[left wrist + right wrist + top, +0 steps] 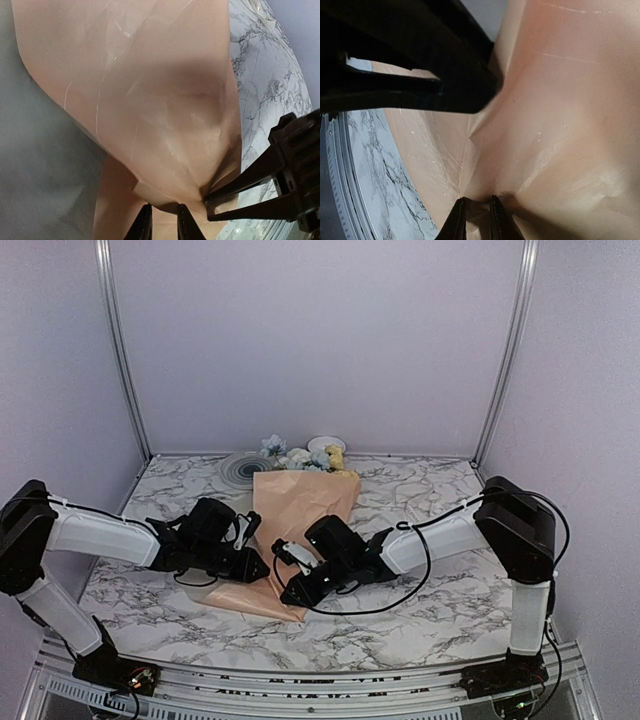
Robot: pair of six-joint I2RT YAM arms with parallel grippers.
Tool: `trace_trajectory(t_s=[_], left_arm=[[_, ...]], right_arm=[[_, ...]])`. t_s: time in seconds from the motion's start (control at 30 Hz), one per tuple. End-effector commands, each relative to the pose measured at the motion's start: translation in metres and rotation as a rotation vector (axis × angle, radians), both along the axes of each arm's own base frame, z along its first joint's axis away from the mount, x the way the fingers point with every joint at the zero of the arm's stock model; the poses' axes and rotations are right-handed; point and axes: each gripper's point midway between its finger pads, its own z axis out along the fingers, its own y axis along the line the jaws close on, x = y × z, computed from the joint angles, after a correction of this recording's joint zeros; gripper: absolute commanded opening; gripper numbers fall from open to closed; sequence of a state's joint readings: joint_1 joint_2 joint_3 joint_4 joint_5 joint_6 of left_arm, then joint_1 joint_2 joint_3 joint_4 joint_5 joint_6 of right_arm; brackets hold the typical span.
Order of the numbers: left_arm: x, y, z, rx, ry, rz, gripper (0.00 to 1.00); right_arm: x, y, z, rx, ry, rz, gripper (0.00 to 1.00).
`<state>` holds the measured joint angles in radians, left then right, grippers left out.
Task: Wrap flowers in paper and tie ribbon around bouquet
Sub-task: Press the fold line on the 2/3-folded wrapping paper.
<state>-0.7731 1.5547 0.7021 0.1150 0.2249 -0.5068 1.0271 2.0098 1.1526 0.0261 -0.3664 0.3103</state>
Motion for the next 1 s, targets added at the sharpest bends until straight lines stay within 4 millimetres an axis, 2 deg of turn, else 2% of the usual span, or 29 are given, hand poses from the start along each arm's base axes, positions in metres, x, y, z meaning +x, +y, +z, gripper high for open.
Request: trace_trajectory(t_s=[0.0,0.07,0.1,0.23,0.37,0.47,0.57,0.63,0.83,0.97], left_arm=[[0.007,-0.008,0.041,0.023,-0.126,-0.039,0.18],[0.008,-0.011,0.055,-0.032,-0.154,-0.026,0.18],[0.009,-0.013,0.056,-0.047,-0.158,-0.021,0.18],[0.007,-0.024,0.036,-0.051,-0.088,-0.045,0.17],[0.011,-0.03,0.038,-0.09,-0.087,-0.029,0.16],[0.014,-0.024,0.011,-0.033,-0.041,0.012,0.16],[0.002,-0.023,-0.027,0.018,0.09,0.005,0.08],[-0.007,-0.017,-0.04,0.044,0.134,0.009,0.07],[-0.023,0.023,-0.079,0.242,0.19,-0.004,0.07],[-0.03,0.029,-0.095,0.262,0.233,-0.011,0.05]], right_arm=[[-0.024,-0.027,-0.037,-0.14,0.108,0.014,0.17],[-0.024,-0.027,-0.037,-0.136,0.108,0.012,0.17],[-0.024,-0.026,-0.037,-0.134,0.109,0.011,0.17],[-0.024,-0.026,-0.038,-0.134,0.112,0.009,0.17],[-0.024,-0.027,-0.035,-0.127,0.108,0.004,0.17],[-0.023,-0.028,-0.035,-0.127,0.103,-0.005,0.17],[-0.021,-0.027,-0.035,-0.131,0.099,-0.013,0.17],[-0.02,-0.029,-0.035,-0.133,0.096,-0.019,0.17],[-0.018,-0.028,-0.023,-0.111,0.086,-0.02,0.17],[-0.003,-0.03,-0.006,-0.027,0.128,-0.04,0.17]])
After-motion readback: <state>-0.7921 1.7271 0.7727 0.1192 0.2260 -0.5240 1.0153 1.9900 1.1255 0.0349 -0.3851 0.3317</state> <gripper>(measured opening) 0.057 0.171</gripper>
